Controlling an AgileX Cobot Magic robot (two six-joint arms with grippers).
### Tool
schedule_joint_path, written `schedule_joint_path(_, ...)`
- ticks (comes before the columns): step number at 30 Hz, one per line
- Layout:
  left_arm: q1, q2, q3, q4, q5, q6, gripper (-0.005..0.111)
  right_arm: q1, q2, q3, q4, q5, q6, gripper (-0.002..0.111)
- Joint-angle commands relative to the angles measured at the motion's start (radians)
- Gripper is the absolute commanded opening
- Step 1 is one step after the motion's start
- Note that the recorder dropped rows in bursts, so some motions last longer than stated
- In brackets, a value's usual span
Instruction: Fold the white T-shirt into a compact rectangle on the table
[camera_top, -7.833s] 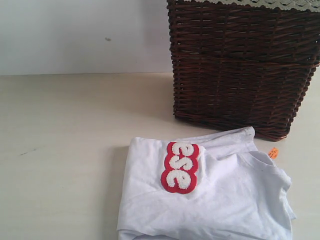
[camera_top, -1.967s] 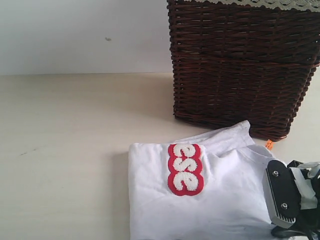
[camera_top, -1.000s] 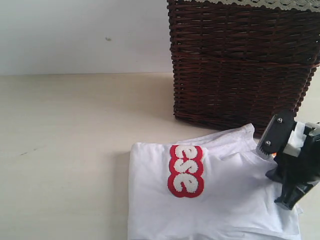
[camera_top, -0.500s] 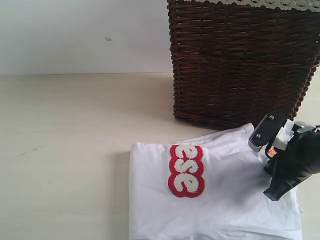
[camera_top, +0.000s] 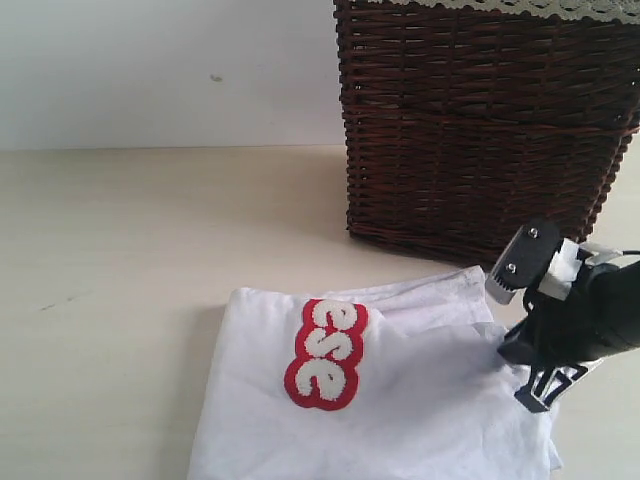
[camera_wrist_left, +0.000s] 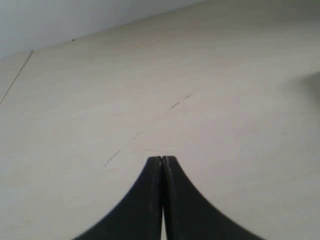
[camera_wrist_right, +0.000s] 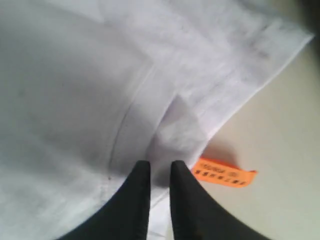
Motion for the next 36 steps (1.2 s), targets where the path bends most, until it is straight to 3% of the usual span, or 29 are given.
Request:
schedule_joint_path(1, 0.002, 0.006, -0.004, 0.002, -0.005, 0.001, 0.0, 0.002, -0.217, 0.004, -0.001, -0.022, 0.002, 0.016)
schedule_joint_path(4, 0.002, 0.006, -0.004, 0.002, -0.005, 0.001, 0.0, 0.002, -0.441, 0.004, 0.065, -0.027, 0.031, 0.016)
schedule_joint_path(9, 0.002, 0.006, -0.004, 0.002, -0.005, 0.001, 0.0, 0.002, -0.789, 0.029, 0.372, -0.039, 0.187, 0.016)
schedule_joint_path(15, 0.002, 0.006, -0.004, 0.002, -0.005, 0.001, 0.0, 0.002, -1.086, 0.173, 0.579, -0.027, 0.151, 0.017)
schedule_joint_path(18, 0.002, 0.006, -0.004, 0.002, -0.005, 0.001, 0.0, 0.002, -1.161, 0.314, 0.595, -0.019, -0.082, 0.023)
schedule_joint_path(20, 0.002, 0.006, -0.004, 0.002, -0.005, 0.001, 0.0, 0.002, -1.227, 0.426, 0.6, -0.123, -0.276, 0.032)
schedule_joint_path(23, 0.002, 0.006, -0.004, 0.002, -0.005, 0.001, 0.0, 0.002, -1.333, 0.511, 0.594, -0.272, -0.4, 0.046)
schedule_joint_path(33, 0.002, 0.006, -0.004, 0.002, -0.005, 0.001, 0.0, 0.002, -1.584, 0.532, 0.597, -0.547, -0.398, 0.05)
schedule_joint_path(36, 0.002, 0.006, -0.004, 0.002, -0.005, 0.001, 0.0, 0.002, -1.621, 0.532, 0.638, -0.544, -0.201, 0.05)
